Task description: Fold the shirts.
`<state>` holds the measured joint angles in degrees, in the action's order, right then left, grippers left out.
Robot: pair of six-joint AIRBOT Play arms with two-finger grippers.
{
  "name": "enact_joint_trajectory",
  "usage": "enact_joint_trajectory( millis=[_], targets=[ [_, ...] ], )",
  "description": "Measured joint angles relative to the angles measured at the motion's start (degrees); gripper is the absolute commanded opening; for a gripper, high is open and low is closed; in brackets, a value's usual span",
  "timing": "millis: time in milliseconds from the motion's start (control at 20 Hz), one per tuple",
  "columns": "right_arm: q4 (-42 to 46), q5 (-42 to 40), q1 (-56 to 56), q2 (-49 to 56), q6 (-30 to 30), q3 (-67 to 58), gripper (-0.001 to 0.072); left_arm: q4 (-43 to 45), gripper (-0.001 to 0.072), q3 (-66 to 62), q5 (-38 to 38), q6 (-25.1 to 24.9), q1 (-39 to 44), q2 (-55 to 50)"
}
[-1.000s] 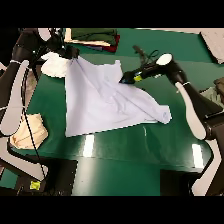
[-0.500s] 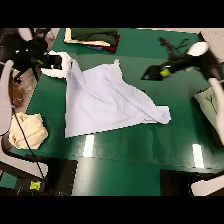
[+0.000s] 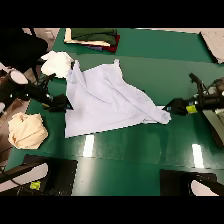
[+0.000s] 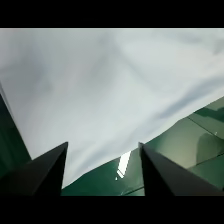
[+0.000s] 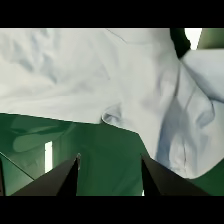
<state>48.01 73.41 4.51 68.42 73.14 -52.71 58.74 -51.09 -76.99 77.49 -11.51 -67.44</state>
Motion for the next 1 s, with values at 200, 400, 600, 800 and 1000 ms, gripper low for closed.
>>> enact_joint_trajectory(
  millis=[200, 400, 600, 800, 1000],
  targets=[
    [2.23, -2.69, 0.28, -2.38, -0.04, 6.49, 0.045, 4.09, 0.0524, 4.61, -1.36, -1.05, -0.2, 2.84],
    [2.03, -6.45, -0.39, 0.35, -0.57, 8.31, 0.0444, 6.03, 0.0524, 6.01, -0.74, -1.92, -0.24, 5.25],
    [0.42, -8.37, -3.04, 5.27, -1.81, 6.19, 0.0282, 6.82, 0.0523, 7.34, 0.09, -2.43, -0.24, 6.29],
    [0.17, -9.29, -4.48, 8.24, -2.25, 3.17, 0.002, 7.19, 0.0524, 11.37, 3.1, -2.8, -0.24, 6.56],
    [0.17, -8.68, -3.19, 8.61, -3.02, 1.79, 0.0019, 7.19, 0.0524, 13.75, 5.81, -3.67, -0.24, 6.62]
  ],
)
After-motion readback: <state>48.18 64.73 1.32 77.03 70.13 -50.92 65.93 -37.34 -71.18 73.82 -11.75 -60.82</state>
